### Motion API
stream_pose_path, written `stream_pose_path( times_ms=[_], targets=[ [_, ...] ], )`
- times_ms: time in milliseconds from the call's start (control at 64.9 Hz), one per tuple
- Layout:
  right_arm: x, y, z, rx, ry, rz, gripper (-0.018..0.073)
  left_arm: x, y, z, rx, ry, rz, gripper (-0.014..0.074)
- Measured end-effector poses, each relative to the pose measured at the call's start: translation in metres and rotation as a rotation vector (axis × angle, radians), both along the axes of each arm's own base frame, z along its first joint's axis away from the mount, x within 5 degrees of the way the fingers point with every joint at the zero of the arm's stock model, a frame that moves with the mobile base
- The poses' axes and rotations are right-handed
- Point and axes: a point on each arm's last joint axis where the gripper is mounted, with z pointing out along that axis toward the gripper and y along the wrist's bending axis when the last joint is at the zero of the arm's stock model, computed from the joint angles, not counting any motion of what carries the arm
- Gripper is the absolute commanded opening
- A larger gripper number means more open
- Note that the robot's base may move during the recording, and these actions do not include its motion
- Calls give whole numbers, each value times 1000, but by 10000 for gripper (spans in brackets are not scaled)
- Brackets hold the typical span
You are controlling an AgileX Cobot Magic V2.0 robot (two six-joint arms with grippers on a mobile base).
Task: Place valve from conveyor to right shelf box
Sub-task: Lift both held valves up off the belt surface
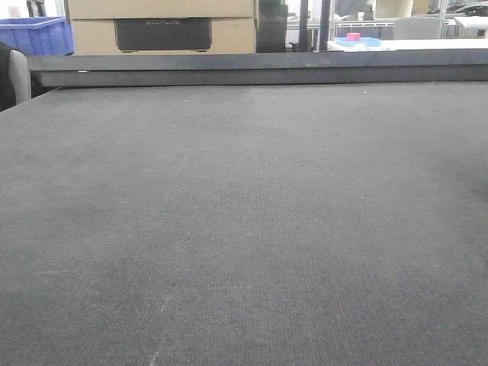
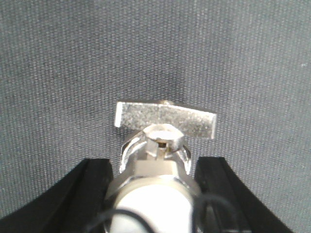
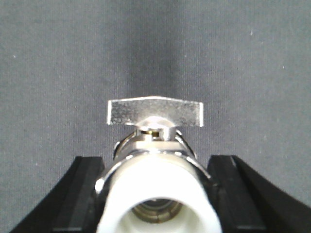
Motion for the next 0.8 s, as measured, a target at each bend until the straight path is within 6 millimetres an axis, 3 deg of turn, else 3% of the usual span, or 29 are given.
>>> stream_pose_path(
  times_ms=[154, 370, 493, 801],
  targets=[
    [1, 0, 1, -1, -15, 0, -162, -1, 0, 11, 6, -54, 0, -111],
    [-5, 0, 9, -5, -89, -1, -162, -27, -11, 78, -28, -412, 28, -111],
    [-15, 1, 16, -12, -209, -4, -162, -54, -22, 110, -91, -655, 61, -111],
    [-60, 3, 20, -28, -505, -10, -162, -126, -34, 128, -108, -955, 81, -111]
  ],
)
